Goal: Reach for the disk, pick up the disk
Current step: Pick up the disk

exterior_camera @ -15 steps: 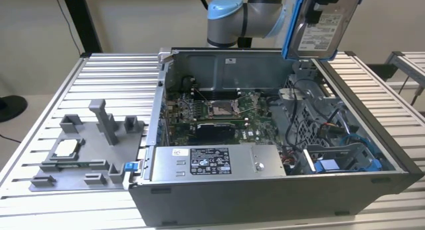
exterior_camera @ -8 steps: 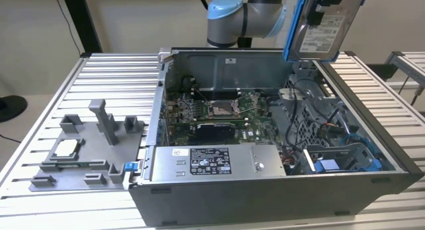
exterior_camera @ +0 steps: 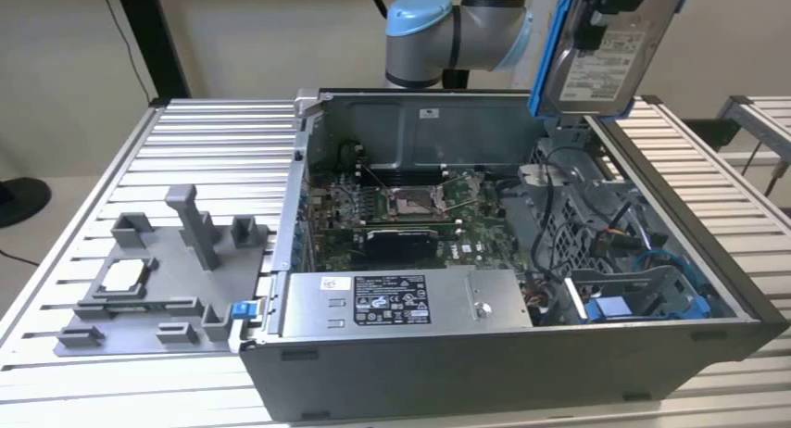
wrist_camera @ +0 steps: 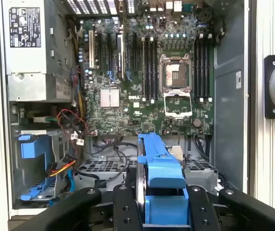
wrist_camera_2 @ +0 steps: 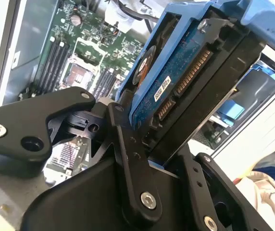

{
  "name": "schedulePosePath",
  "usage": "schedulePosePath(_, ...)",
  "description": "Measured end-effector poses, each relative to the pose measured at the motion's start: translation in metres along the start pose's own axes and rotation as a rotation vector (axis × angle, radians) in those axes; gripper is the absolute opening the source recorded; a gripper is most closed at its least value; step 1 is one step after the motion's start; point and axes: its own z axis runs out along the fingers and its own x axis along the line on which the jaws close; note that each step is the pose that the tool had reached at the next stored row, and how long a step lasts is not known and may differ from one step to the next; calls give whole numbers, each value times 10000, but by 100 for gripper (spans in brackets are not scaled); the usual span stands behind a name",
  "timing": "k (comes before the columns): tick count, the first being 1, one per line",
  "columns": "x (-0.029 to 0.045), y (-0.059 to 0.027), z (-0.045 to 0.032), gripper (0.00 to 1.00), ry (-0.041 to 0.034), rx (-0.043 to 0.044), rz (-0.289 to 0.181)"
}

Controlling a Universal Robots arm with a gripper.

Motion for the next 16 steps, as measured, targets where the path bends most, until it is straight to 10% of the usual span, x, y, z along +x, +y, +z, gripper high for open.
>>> schedulePosePath(16,223,-11,0,0,0,0,0)
